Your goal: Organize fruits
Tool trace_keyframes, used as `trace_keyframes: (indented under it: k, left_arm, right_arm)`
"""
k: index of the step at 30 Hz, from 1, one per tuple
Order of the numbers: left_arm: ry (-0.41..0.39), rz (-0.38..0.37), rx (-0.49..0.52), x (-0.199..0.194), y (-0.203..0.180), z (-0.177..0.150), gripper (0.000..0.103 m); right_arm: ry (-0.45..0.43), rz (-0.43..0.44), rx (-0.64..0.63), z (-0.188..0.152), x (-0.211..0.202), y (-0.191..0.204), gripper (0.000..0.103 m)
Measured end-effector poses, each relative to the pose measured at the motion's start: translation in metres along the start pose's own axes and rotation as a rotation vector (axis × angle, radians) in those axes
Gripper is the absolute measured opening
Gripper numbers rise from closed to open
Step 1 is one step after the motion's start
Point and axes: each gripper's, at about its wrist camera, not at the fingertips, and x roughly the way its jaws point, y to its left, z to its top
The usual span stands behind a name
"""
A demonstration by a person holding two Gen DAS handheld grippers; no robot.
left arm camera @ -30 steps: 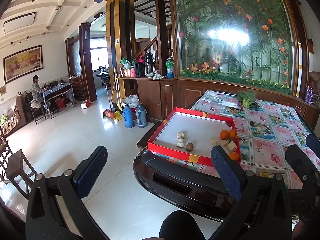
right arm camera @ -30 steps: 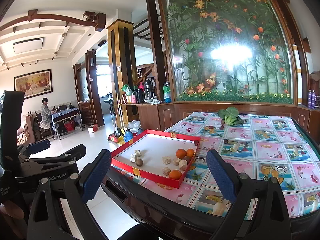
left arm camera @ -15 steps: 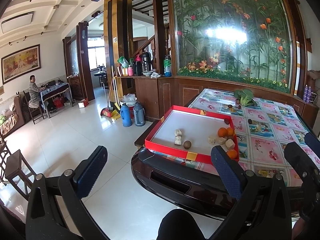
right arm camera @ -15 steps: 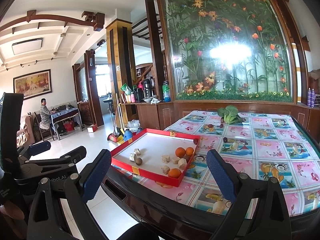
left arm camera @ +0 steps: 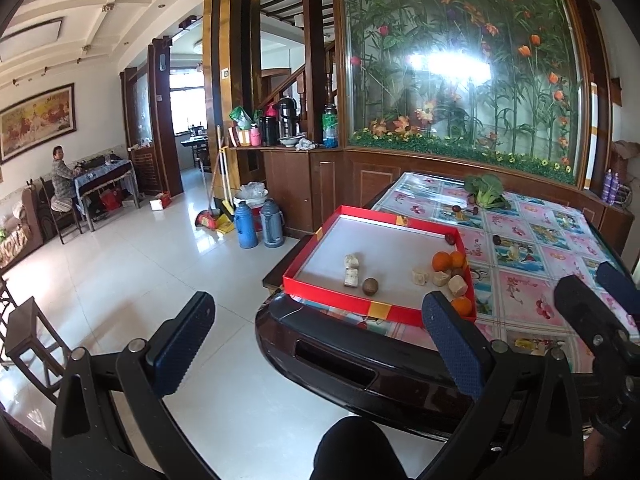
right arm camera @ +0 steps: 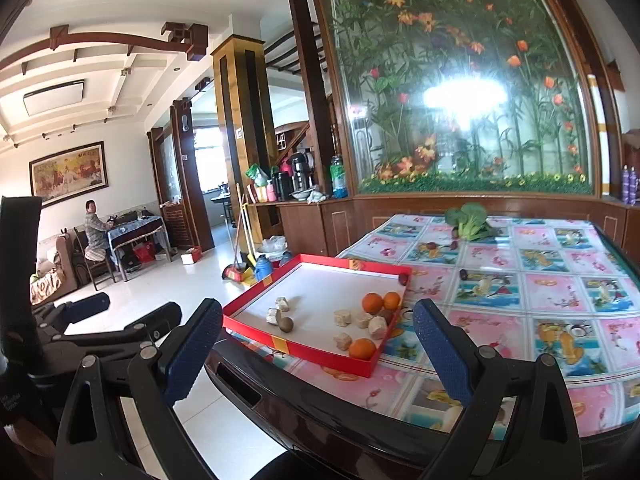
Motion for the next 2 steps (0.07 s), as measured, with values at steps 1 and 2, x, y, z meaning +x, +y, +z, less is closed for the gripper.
trace_keyframes:
  k: [1,2]
  left_arm:
    - [0.002,-0.006,-0.002,0.0021,0.0001,0.0005,0.103]
    - [0.005,-0.005,0.0,0.0058,-0.0011,0.0004,0.103]
  right_arm:
    - [0.007,0.005,0.005,0.001,0.0036,-0.001,0.096]
    - [0.013,0.008,0.013,0.002,0.0068,-0.0038,0.096]
